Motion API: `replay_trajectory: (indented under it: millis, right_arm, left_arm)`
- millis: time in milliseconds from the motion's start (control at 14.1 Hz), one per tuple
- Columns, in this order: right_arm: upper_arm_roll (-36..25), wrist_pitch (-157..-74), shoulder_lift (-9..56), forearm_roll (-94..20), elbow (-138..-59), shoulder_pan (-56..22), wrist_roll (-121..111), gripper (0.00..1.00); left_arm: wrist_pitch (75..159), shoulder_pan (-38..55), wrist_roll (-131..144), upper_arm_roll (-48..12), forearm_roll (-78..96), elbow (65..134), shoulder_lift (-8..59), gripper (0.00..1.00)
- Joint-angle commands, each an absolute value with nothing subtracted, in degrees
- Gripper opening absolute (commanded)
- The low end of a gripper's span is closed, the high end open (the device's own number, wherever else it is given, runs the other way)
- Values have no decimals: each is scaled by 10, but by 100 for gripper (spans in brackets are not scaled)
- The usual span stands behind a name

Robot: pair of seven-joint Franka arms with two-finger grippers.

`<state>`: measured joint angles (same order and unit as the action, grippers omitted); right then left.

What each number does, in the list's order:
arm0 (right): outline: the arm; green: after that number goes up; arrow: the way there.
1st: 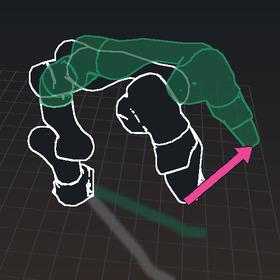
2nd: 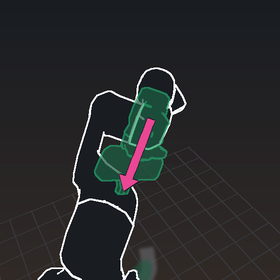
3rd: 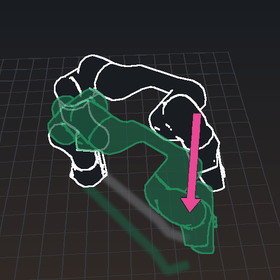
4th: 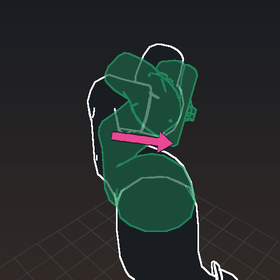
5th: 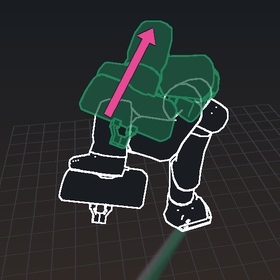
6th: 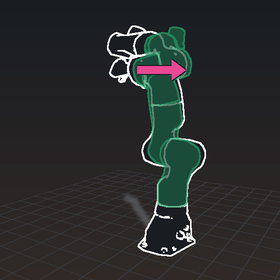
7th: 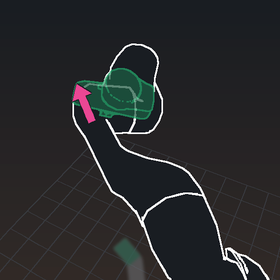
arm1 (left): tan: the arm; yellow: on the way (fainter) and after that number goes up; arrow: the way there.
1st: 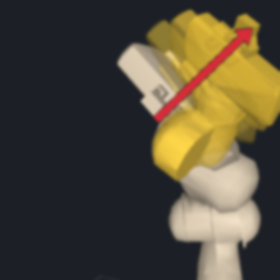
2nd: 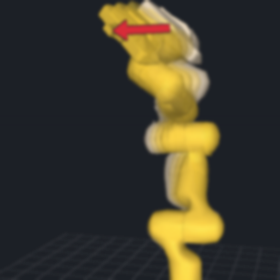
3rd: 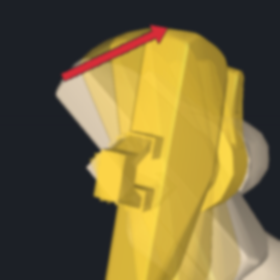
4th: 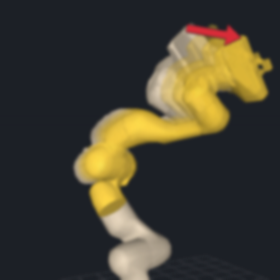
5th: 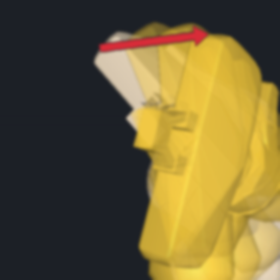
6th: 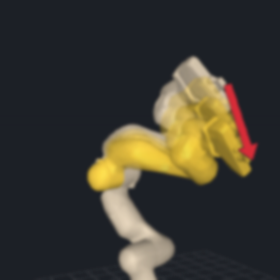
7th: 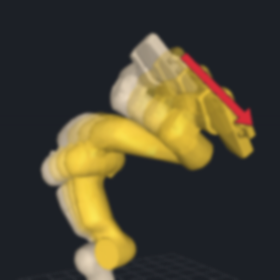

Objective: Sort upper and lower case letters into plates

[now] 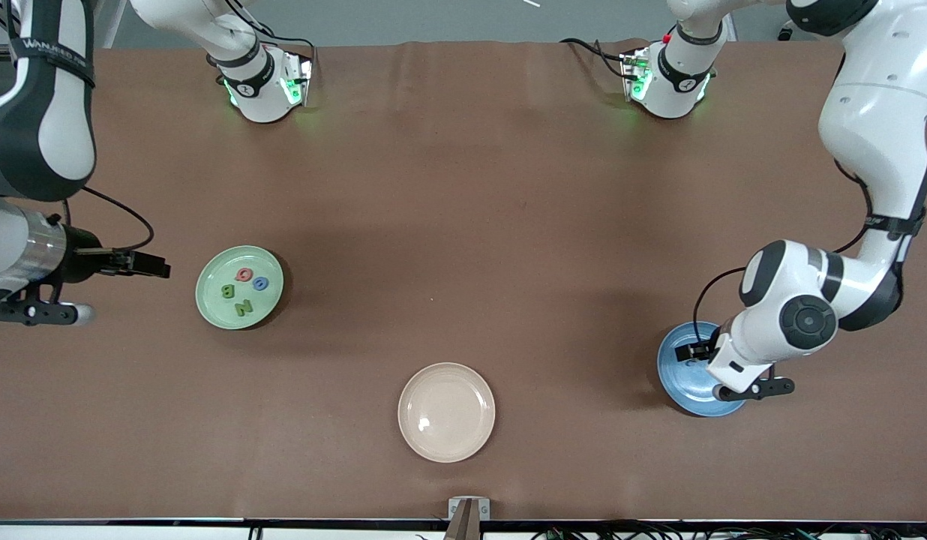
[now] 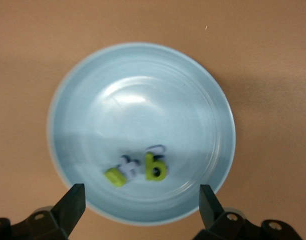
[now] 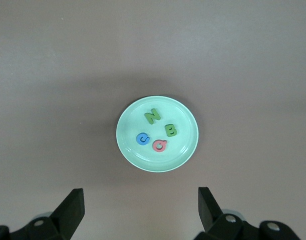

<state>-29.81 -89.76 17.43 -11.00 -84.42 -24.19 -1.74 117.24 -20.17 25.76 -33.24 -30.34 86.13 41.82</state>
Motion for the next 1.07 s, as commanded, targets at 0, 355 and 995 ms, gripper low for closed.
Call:
replay_trajectory:
  millis: [0,355,995]
  right_arm:
    - [-169,-889,137,-66,-853,-153,49,100]
    - [15,-872,112,2,-856,-7,55,100]
    - [49,-831,89,-1,-858,44,-3,100]
  left_arm:
    - [1154,-228,183,-340,-286,875,349,100]
    - [1049,-248,136,-341,-201,872,245,100]
    - [822,-247,84,-339,-109,766,144,100]
